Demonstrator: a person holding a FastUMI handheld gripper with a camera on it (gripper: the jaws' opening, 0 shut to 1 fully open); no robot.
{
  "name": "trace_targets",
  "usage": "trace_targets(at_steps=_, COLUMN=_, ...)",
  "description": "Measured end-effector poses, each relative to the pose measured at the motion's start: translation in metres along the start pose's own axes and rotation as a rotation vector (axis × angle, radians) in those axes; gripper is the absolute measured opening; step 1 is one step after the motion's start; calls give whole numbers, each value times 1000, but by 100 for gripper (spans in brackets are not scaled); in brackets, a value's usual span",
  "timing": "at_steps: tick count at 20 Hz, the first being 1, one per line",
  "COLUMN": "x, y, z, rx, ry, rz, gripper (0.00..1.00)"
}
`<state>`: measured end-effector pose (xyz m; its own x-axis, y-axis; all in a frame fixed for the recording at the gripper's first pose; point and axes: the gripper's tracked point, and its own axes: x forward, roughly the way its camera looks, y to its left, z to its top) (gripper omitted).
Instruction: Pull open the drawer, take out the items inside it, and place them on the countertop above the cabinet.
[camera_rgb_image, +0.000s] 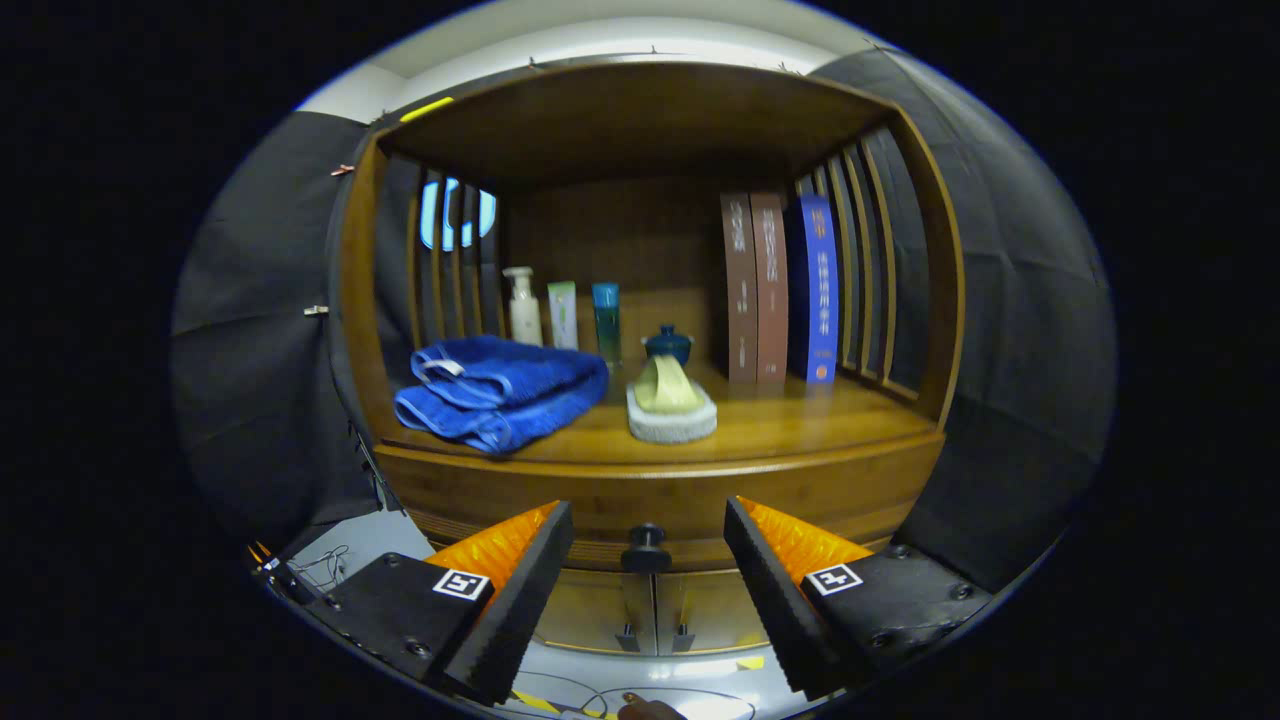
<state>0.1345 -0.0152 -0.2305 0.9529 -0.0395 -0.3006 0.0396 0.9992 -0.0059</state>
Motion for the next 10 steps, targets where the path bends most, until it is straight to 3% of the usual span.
trace_targets(at_steps=4, x=-58, y=15, z=70, rx=-17, ry=-95, rz=28, gripper=99)
trace_targets(at_steps=10, x=-128, y=14, z=125, rx=-9, ry=-158, rz=13, gripper=100)
